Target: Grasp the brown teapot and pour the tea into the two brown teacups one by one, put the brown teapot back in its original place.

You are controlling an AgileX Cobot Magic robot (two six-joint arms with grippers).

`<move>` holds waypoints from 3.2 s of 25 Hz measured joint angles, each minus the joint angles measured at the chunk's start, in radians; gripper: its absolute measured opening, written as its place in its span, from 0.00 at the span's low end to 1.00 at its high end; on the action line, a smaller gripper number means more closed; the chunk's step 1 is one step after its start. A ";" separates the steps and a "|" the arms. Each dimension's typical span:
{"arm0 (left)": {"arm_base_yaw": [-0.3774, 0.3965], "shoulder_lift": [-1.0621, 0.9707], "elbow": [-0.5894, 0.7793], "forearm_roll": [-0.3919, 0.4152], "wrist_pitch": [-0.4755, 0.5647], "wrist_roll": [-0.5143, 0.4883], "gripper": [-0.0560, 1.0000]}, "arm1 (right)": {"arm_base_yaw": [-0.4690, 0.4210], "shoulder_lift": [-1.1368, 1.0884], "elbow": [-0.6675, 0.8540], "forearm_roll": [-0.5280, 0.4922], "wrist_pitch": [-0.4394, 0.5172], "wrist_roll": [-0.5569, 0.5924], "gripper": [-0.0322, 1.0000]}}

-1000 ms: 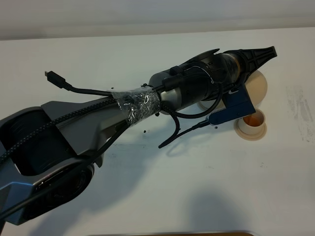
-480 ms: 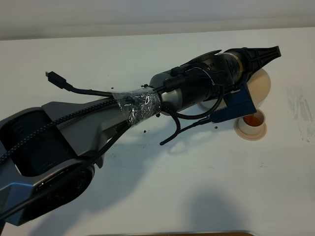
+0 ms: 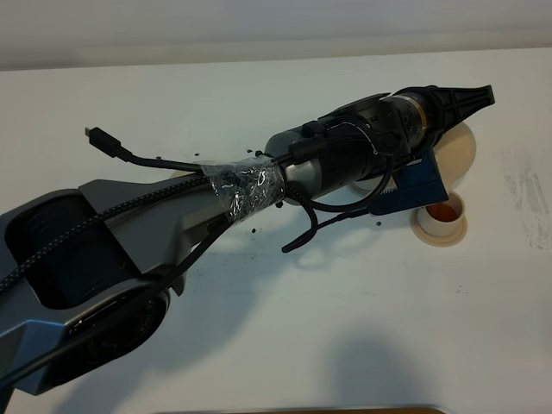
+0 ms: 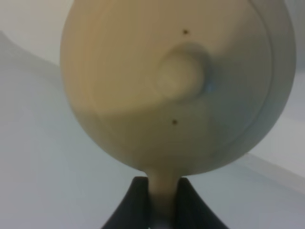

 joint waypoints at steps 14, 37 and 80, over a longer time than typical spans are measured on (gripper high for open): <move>-0.010 0.000 0.000 0.059 -0.025 0.000 0.13 | 0.000 0.000 0.000 0.000 0.000 0.000 0.43; -0.017 0.000 0.000 0.112 -0.028 -0.023 0.13 | 0.000 0.000 0.000 0.000 0.000 0.000 0.43; -0.023 0.000 0.008 0.204 -0.039 -0.031 0.13 | 0.000 0.000 0.000 0.000 0.000 0.000 0.43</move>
